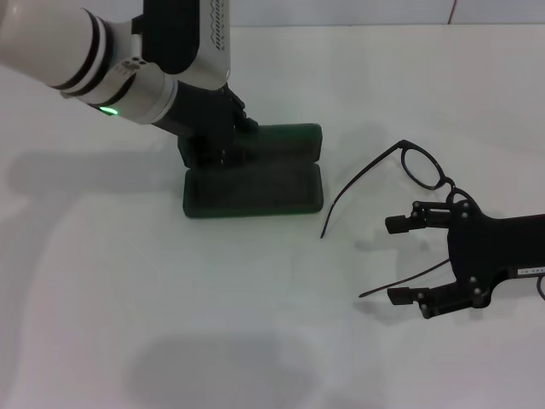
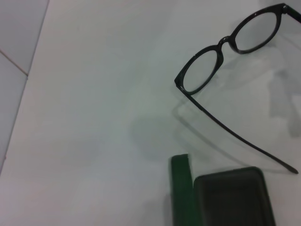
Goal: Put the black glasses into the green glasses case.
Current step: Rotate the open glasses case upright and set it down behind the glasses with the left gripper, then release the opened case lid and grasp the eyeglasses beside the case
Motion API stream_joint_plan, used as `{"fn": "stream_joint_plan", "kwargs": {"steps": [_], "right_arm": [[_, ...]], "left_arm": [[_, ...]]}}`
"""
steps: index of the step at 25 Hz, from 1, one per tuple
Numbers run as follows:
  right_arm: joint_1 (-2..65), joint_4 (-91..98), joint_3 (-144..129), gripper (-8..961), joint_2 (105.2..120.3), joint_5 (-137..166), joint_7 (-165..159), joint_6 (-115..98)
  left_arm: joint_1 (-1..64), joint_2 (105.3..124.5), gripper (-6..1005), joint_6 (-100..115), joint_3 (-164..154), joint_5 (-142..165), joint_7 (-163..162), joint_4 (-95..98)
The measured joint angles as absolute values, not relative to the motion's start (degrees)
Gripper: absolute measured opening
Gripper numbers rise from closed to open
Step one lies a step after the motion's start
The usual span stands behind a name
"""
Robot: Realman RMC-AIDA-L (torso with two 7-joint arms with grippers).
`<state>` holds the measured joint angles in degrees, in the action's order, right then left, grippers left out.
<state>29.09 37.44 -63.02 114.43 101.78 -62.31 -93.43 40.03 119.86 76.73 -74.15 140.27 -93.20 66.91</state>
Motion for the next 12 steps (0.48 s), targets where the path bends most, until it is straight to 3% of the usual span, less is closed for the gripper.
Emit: {"fn": "stream_joint_plan", "kwargs": {"steps": [4,7,12], "right_arm": [[29.1,37.5,-63.0,868,114.43,101.8,-62.4,-93.4],[29.1,37.5,-62.7,868,114.36,101.7,-62.4,-93.8],[29.0,37.7,-62.4,868,114.02,101.2,-64.0,-94.1]], "left_arm": [[39.7,119.84,273,76.9,-73.7,138.3,-93.6,67.7],[37.8,119.68,353,77.3,-73.2,135.7,-95.0,70.0],[30.4,119.61,436,84.1,-66.1,123.2,-95.5,74.8]]}}
